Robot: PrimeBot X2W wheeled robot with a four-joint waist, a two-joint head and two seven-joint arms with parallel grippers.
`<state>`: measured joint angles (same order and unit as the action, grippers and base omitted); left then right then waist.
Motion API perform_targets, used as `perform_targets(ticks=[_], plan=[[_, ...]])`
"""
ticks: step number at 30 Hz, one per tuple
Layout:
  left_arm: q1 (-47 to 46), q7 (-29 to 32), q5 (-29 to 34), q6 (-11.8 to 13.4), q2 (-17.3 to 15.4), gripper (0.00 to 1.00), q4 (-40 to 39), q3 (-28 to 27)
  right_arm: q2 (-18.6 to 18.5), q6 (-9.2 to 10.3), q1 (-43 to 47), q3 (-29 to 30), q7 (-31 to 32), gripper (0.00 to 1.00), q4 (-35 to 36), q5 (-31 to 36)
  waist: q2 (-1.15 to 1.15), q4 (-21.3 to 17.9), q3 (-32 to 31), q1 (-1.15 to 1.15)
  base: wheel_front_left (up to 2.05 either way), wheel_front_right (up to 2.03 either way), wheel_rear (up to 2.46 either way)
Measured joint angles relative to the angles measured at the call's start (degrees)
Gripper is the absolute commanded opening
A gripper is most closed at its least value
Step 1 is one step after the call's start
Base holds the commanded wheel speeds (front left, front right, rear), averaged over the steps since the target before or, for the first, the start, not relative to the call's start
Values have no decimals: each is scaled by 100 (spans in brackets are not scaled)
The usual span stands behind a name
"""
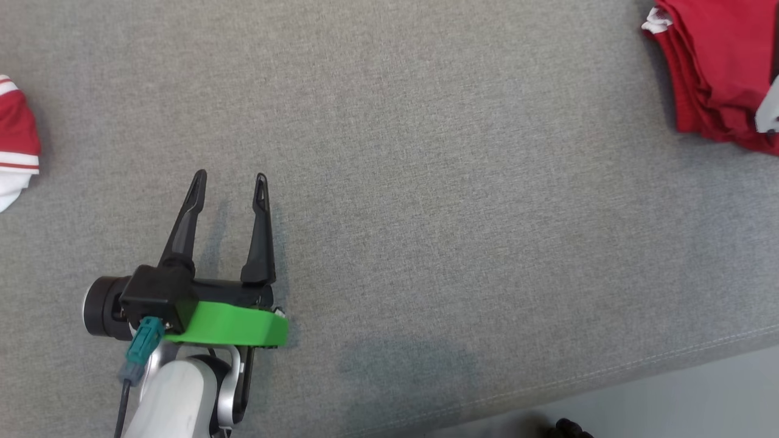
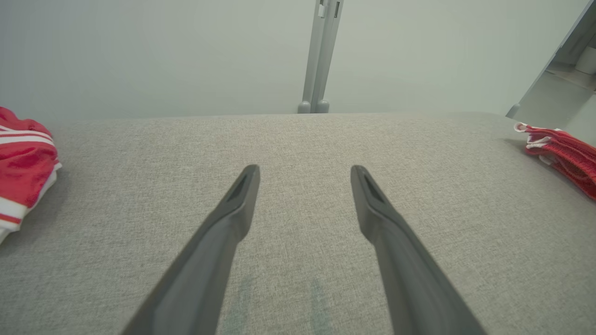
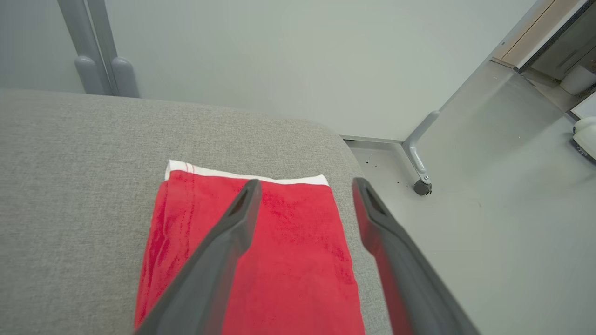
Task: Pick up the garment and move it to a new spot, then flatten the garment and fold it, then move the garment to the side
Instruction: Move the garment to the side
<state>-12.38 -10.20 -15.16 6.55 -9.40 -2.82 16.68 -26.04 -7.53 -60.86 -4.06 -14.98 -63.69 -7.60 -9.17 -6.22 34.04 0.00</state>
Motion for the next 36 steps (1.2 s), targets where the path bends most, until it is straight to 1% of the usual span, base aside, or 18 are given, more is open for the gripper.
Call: perform_targets(ticks=[4, 10, 17, 24, 31, 36], plan=[[2, -79, -73, -1, 29, 100, 159, -7, 219, 0, 216, 20, 0, 100, 495, 210, 0, -18, -229, 0, 0, 0, 0], [35, -235, -220, 57, 113, 100, 535, -140, 489, 0, 679, -199, 0, 100, 1229, 269, 0, -28, -674, 0, 0, 0, 0], [169, -400, -382, 109, 155, 100, 1049, -400, 711, 1, 1450, -417, 0, 100, 2029, 115, -1, -18, -1264, 0, 0, 0, 0], [436, -455, -494, 156, 164, 100, 1247, -622, 994, 1, 2140, -510, 0, 100, 2670, -152, -1, 19, -1743, 0, 0, 0, 0], [765, -475, -624, 103, 170, 100, 1350, -808, 1482, 1, 3050, -408, 131, 100, 3473, -219, -1, 113, -2149, 0, 0, 0, 0], [955, -476, -648, 49, 163, 100, 1376, -855, 1838, 1, 3615, -279, 232, 100, 4045, -47, -1, 191, -2316, 0, 0, 0, 0]])
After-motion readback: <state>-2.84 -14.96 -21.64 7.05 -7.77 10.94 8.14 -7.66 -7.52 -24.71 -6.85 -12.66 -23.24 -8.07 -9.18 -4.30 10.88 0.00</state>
